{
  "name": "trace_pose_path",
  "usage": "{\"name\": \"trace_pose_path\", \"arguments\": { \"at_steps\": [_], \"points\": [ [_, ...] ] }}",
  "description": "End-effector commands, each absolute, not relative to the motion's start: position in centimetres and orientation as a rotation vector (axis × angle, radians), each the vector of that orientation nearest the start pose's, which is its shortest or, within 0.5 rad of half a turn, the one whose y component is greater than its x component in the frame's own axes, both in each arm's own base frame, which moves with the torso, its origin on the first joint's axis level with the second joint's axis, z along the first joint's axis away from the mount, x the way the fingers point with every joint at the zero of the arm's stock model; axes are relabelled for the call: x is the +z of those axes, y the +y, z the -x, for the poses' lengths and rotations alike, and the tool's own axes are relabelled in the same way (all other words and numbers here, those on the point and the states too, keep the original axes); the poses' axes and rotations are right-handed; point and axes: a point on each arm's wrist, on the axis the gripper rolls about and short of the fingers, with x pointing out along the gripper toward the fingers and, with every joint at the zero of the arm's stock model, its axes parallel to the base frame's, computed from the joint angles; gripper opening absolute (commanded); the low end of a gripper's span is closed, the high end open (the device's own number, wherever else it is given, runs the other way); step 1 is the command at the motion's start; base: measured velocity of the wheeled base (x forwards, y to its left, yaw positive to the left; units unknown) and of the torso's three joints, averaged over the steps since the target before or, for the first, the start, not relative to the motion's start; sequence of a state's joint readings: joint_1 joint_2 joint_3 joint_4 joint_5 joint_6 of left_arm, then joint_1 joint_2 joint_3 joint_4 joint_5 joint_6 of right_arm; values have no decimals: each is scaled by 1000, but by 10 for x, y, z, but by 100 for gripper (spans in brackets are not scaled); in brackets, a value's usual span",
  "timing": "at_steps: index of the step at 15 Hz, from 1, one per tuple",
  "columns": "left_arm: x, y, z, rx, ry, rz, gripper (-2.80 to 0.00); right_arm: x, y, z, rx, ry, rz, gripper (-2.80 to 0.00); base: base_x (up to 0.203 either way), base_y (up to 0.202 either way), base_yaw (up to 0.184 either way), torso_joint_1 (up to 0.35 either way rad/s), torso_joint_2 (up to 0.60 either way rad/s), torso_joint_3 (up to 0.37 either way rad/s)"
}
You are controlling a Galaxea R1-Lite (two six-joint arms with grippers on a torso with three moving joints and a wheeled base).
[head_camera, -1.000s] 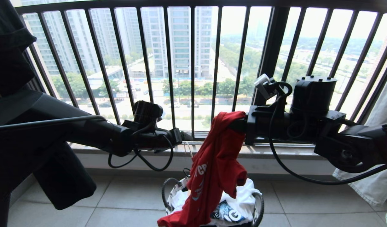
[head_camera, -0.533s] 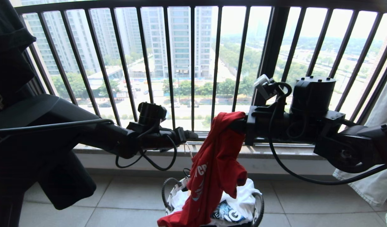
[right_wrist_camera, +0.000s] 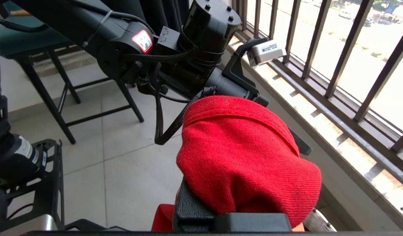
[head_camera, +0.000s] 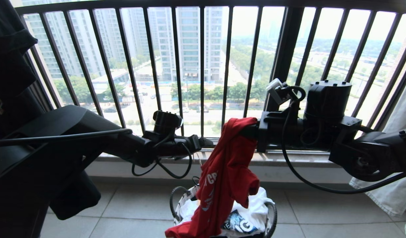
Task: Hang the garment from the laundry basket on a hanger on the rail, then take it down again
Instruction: Hang the clothes on the clothes rack
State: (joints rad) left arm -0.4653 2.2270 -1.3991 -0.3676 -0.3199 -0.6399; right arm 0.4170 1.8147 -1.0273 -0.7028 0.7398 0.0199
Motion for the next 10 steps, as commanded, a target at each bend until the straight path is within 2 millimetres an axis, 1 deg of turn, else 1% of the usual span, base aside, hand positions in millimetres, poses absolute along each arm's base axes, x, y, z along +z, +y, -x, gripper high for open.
{"name": "trace_pose_path", "arguments": {
  "at_steps": [1, 6, 10],
  "points": [
    [112, -213, -398, -603, 704, 562, 0, 214, 154, -309, 1160, 94, -32, -280, 0, 0, 0, 0, 0, 0],
    [110, -229, -403, -619, 700, 590, 0, 214, 154, -309, 1161, 93, -34, -280, 0, 0, 0, 0, 0, 0],
    [108, -230, -405, -616, 699, 591, 0, 215, 153, -308, 1161, 92, -33, -280, 0, 0, 0, 0, 0, 0]
  ]
}}
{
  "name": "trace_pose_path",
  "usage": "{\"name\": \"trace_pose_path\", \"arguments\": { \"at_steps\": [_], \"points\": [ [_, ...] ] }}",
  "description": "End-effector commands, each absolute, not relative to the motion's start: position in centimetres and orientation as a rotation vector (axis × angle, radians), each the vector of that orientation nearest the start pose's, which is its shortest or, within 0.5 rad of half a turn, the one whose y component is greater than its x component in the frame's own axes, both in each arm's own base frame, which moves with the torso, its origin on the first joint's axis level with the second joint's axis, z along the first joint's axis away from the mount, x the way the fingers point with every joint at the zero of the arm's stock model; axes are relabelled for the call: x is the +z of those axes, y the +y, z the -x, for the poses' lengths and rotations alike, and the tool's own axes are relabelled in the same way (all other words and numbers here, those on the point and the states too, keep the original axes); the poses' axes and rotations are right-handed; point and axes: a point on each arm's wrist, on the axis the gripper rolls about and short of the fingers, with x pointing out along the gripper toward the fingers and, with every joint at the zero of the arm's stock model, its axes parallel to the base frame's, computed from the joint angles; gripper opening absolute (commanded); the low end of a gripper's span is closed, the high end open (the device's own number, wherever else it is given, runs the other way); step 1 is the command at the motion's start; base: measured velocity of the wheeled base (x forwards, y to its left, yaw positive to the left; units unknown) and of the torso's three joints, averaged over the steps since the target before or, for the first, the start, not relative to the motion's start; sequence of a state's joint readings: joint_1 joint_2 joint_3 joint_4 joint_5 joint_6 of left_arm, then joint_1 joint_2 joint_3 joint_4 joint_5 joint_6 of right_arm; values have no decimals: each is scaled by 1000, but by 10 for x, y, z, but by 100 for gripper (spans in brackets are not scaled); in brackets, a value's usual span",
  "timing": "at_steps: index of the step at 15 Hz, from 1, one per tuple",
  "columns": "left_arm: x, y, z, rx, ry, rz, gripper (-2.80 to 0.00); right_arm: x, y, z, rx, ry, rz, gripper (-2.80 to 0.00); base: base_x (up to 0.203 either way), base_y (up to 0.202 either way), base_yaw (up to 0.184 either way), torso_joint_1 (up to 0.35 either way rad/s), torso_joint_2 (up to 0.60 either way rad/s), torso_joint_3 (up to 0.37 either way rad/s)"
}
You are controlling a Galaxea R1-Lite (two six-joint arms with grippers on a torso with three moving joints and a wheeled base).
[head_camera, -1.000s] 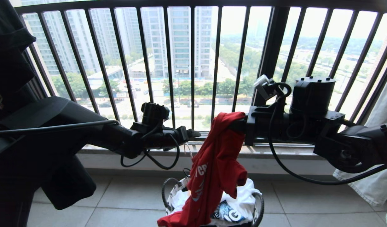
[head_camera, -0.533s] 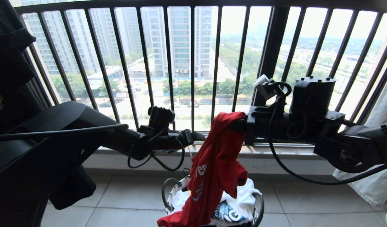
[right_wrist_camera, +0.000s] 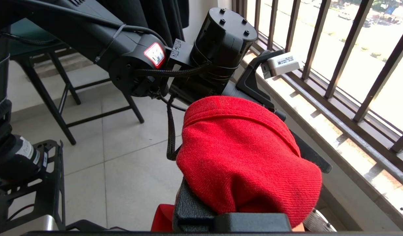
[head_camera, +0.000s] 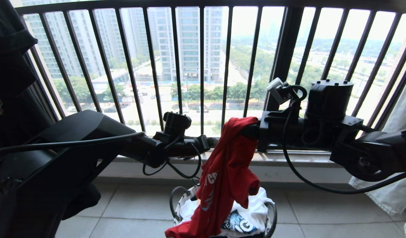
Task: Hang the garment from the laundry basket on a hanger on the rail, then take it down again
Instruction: Hang the clothes on the clothes rack
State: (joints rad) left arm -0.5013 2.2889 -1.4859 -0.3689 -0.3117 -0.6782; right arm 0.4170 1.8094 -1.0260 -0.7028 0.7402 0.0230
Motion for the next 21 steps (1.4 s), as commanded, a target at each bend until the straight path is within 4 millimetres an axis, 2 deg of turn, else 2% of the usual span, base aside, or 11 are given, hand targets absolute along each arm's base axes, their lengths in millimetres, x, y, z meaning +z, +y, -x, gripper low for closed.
{"name": "trace_pose_path", "arguments": {
  "at_steps": [1, 2, 3, 13, 16, 17, 21],
  "points": [
    [107, -230, -405, -615, 701, 591, 0, 215, 153, -308, 1161, 92, -33, -280, 0, 0, 0, 0, 0, 0],
    [107, -230, -405, -615, 701, 591, 0, 215, 153, -308, 1161, 92, -33, -280, 0, 0, 0, 0, 0, 0],
    [107, -230, -405, -615, 701, 588, -280, 215, 153, -308, 1161, 92, -33, -280, 0, 0, 0, 0, 0, 0],
    [110, -229, -404, -613, 694, 587, -280, 214, 153, -308, 1161, 93, -34, -280, 0, 0, 0, 0, 0, 0],
    [124, -225, -400, -613, 666, 591, -280, 213, 154, -309, 1160, 96, -32, -280, 0, 0, 0, 0, 0, 0],
    [131, -224, -398, -611, 649, 593, -280, 212, 154, -310, 1157, 97, -29, -280, 0, 0, 0, 0, 0, 0],
    [203, -209, -371, -632, 502, 630, -280, 213, 154, -311, 1146, 93, -28, -280, 0, 0, 0, 0, 0, 0]
  ]
}}
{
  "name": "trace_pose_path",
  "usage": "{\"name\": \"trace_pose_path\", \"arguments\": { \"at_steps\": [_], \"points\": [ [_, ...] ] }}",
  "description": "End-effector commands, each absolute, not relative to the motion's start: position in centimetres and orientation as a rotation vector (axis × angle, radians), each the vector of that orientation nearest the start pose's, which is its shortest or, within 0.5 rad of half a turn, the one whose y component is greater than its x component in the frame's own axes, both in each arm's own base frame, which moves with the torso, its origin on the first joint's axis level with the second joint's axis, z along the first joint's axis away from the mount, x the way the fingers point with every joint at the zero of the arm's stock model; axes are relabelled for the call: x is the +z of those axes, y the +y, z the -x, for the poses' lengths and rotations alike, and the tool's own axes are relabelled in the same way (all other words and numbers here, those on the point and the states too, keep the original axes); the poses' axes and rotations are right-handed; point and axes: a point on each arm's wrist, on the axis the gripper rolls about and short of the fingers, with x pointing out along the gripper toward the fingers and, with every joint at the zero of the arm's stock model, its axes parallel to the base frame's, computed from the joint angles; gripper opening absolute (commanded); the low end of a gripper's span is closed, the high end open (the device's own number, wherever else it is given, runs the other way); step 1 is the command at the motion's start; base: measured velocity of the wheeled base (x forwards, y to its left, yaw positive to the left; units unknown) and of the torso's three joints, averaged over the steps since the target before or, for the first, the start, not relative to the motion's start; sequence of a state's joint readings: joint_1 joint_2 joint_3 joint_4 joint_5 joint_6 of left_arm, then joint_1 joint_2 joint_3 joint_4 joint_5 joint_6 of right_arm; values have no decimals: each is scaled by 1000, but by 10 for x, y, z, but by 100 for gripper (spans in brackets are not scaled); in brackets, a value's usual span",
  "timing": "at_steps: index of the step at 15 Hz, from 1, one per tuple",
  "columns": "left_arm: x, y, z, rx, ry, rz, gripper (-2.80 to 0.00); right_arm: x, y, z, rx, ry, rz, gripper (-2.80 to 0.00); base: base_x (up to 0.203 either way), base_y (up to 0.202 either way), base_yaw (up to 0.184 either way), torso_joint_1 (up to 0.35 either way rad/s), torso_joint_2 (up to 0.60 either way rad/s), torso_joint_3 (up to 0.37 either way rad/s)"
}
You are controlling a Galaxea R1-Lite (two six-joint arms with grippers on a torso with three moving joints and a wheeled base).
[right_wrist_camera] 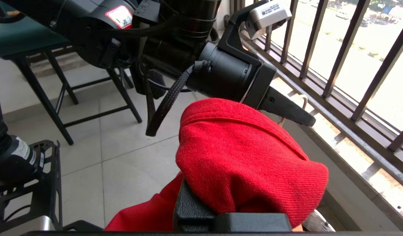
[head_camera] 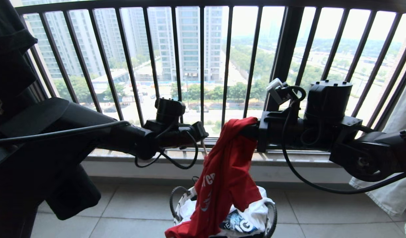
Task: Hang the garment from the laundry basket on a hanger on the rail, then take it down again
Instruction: Hang the clothes on the clothes rack
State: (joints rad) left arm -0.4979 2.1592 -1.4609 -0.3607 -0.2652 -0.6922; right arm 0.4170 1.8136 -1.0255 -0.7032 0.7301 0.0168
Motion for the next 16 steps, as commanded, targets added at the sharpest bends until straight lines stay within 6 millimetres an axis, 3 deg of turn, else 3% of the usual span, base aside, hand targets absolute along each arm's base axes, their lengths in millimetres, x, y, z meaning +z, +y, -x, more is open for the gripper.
{"name": "trace_pose_path", "arguments": {
  "at_steps": [1, 3, 5, 10, 16],
  "points": [
    [218, -206, -362, -628, 468, 633, -280, 214, 154, -311, 1132, 90, -27, -280, 0, 0, 0, 0, 0, 0],
    [244, -204, -338, -617, 444, 622, -280, 218, 153, -312, 1102, 75, -23, -280, 0, 0, 0, 0, 0, 0],
    [248, -215, -321, -545, 428, 533, -280, 220, 149, -313, 1091, 67, -22, -280, 0, 0, 0, 0, 0, 0],
    [226, -241, -315, -364, 363, 359, -280, 229, 140, -311, 1067, 41, -15, -280, 0, 0, 0, 0, 0, 0],
    [241, -243, -312, -378, 249, 405, -280, 228, 141, -308, 1074, 56, 1, -280, 0, 0, 0, 0, 0, 0]
  ]
}}
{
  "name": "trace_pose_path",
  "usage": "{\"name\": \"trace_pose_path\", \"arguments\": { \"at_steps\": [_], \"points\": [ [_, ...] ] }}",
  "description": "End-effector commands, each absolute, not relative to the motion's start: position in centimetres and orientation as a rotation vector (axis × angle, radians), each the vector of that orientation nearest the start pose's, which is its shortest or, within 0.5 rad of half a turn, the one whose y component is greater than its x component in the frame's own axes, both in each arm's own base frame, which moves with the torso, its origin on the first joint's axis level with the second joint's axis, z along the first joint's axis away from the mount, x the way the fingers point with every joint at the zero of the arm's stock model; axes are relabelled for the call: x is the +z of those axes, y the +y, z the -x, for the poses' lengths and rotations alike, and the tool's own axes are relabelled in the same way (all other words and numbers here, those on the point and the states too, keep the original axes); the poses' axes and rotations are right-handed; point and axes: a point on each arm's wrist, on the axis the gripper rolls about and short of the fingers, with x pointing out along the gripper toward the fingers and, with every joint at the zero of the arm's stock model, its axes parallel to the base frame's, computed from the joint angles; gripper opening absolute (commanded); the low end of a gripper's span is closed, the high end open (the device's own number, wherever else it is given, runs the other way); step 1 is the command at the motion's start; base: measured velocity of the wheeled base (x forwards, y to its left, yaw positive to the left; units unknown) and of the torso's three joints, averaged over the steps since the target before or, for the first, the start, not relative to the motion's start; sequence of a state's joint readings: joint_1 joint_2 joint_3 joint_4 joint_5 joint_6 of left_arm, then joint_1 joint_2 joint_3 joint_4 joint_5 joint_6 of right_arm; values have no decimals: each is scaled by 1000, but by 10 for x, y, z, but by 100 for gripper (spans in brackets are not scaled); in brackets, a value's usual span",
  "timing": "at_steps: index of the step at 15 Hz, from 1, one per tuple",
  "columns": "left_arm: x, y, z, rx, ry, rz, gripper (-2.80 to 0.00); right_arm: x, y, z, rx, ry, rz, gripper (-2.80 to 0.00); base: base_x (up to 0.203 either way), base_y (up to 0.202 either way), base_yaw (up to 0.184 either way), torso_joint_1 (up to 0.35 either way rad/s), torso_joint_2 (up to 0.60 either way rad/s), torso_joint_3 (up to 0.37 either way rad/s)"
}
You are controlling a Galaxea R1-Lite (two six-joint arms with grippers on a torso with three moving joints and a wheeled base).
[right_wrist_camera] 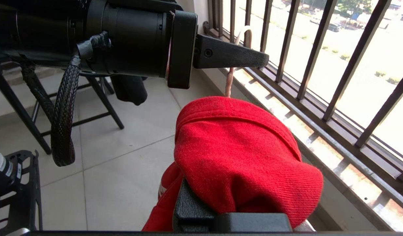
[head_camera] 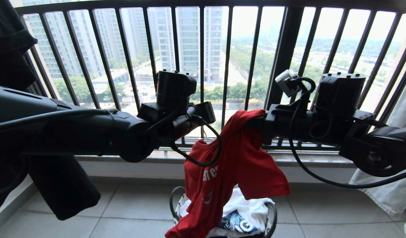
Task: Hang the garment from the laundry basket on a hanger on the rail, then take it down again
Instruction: Hang the clothes on the clothes rack
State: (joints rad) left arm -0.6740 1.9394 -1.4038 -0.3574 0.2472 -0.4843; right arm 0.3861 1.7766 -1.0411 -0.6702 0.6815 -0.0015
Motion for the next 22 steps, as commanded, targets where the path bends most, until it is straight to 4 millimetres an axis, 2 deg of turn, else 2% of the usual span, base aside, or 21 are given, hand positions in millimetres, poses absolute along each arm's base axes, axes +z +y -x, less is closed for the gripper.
{"name": "trace_pose_path", "arguments": {
  "at_steps": [1, 9, 17, 18, 22],
  "points": [
    [242, -243, -312, -380, 248, 406, -280, 227, 141, -308, 1072, 58, 8, -280, 0, 0, 0, 0, 0, 0],
    [256, -255, -289, -324, 180, 362, -280, 236, 141, -295, 1060, 41, 42, -280, 0, 0, 0, 0, 0, 0],
    [266, -252, -286, -309, 126, 381, -280, 236, 142, -288, 1062, 31, 66, -280, 0, 0, 0, 0, 0, 0],
    [267, -252, -286, -308, 124, 382, -280, 237, 141, -287, 1060, 28, 67, 0, 0, 0, 0, 0, 0, 0],
    [274, -246, -283, -292, 102, 393, -280, 241, 140, -282, 1063, 17, 68, 0, 0, 0, 0, 0, 0, 0]
  ]
}}
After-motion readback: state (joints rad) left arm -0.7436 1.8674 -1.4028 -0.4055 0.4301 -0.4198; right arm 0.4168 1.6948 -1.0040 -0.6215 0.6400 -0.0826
